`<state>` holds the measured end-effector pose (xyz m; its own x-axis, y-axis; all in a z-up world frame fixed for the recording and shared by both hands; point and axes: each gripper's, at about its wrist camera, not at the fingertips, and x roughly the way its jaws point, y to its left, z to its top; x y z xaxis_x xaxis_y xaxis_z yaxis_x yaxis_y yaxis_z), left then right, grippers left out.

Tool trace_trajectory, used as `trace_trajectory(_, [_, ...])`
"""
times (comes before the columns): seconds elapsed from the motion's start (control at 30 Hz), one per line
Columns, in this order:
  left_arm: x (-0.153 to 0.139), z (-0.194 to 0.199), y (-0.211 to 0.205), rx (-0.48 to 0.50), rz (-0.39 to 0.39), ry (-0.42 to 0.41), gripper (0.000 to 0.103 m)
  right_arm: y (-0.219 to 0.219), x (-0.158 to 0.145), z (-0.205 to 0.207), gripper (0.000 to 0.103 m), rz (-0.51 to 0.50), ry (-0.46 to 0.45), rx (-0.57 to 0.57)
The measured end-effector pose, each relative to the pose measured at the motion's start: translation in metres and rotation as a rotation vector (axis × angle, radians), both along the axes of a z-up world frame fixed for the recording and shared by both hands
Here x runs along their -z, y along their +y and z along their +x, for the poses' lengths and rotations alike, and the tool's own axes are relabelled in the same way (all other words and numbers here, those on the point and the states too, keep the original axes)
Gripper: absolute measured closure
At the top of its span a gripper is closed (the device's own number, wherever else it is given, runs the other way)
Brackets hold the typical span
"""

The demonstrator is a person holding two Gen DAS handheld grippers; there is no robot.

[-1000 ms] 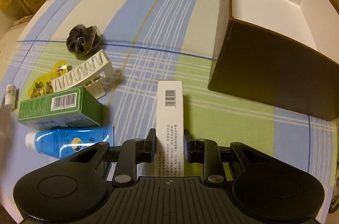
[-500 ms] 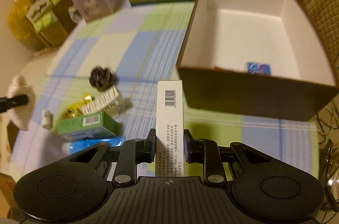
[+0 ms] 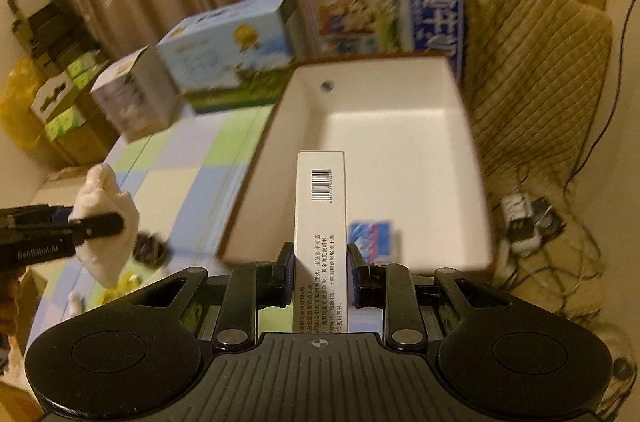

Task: Organize objects
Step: 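Carry the cloth bag and white box into the open box and release both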

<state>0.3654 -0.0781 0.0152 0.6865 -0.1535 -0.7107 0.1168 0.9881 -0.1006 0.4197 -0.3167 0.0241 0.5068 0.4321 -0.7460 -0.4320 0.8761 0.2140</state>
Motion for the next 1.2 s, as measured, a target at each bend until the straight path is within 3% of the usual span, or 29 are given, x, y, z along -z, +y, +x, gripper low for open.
trace_trajectory(0.17, [-0.007,0.043,-0.052,0.047,-0.004,0.002,0.062,-0.012,-0.005,0.046,0.081,-0.025,-0.014,0.040])
trace_trajectory(0.43, [0.011,0.105,-0.109,0.069,0.017,0.070,0.062,-0.012,0.025,0.109,0.081,-0.079,0.036,0.047])
trace_trajectory(0.8, [0.055,0.163,-0.139,0.053,0.065,0.153,0.061,-0.002,0.074,0.160,0.081,-0.169,0.116,0.022])
trace_trajectory(1.2, [0.074,0.191,-0.156,0.072,0.095,0.180,0.061,-0.005,0.086,0.178,0.081,-0.173,0.125,0.001])
